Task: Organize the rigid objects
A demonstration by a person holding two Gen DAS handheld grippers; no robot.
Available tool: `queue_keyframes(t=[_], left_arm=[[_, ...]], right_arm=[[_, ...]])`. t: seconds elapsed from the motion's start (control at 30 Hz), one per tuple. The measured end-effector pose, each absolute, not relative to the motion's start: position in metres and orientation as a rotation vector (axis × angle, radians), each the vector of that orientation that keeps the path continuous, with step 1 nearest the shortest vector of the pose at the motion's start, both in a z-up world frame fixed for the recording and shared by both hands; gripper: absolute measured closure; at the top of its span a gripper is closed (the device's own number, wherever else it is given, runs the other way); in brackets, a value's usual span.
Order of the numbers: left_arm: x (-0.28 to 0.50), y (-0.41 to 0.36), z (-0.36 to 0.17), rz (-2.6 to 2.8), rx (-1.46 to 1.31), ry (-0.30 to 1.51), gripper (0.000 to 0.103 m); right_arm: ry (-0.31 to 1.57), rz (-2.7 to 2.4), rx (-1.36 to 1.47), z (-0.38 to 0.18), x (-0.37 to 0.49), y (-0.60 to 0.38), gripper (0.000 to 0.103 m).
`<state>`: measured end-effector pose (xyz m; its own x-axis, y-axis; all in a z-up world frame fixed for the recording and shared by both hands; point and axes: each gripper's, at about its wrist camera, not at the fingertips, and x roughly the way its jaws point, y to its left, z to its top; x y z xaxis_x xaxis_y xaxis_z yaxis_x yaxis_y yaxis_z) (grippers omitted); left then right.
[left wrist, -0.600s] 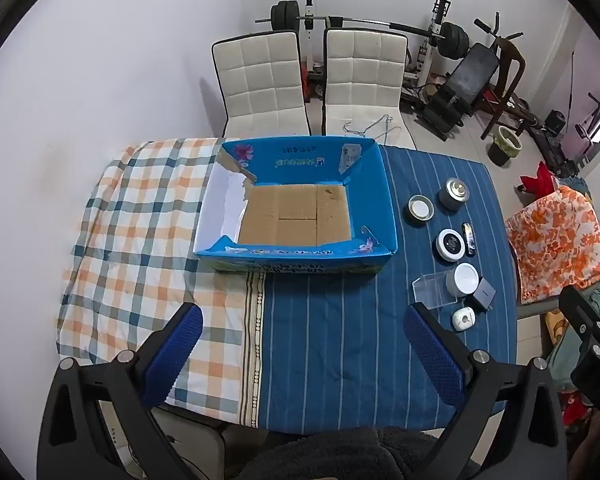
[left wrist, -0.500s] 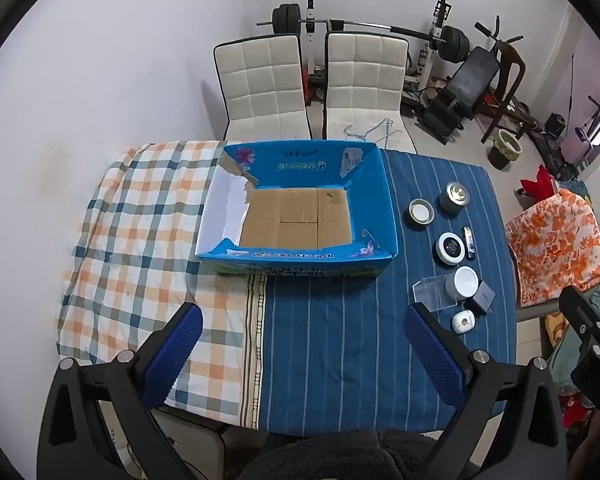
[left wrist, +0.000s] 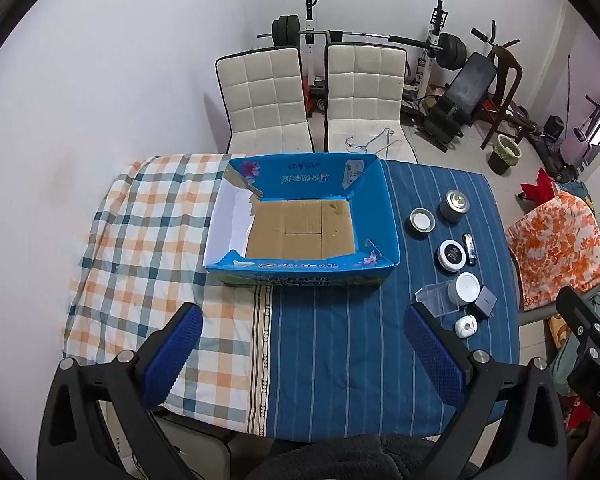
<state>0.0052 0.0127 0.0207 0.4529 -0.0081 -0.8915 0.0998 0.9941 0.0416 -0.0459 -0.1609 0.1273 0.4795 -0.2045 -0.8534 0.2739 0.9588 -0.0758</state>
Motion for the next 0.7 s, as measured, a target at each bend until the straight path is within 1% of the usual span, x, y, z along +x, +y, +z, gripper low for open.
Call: queue_keyframes(t=[0.7], left_arm=[[0.0029,0.013,0.0243,-0.062,0.097,1.084,0.0]], right_arm=[[1.032,-0.288,0.071,0.1299,-0.0448,-0.1586,0.0]])
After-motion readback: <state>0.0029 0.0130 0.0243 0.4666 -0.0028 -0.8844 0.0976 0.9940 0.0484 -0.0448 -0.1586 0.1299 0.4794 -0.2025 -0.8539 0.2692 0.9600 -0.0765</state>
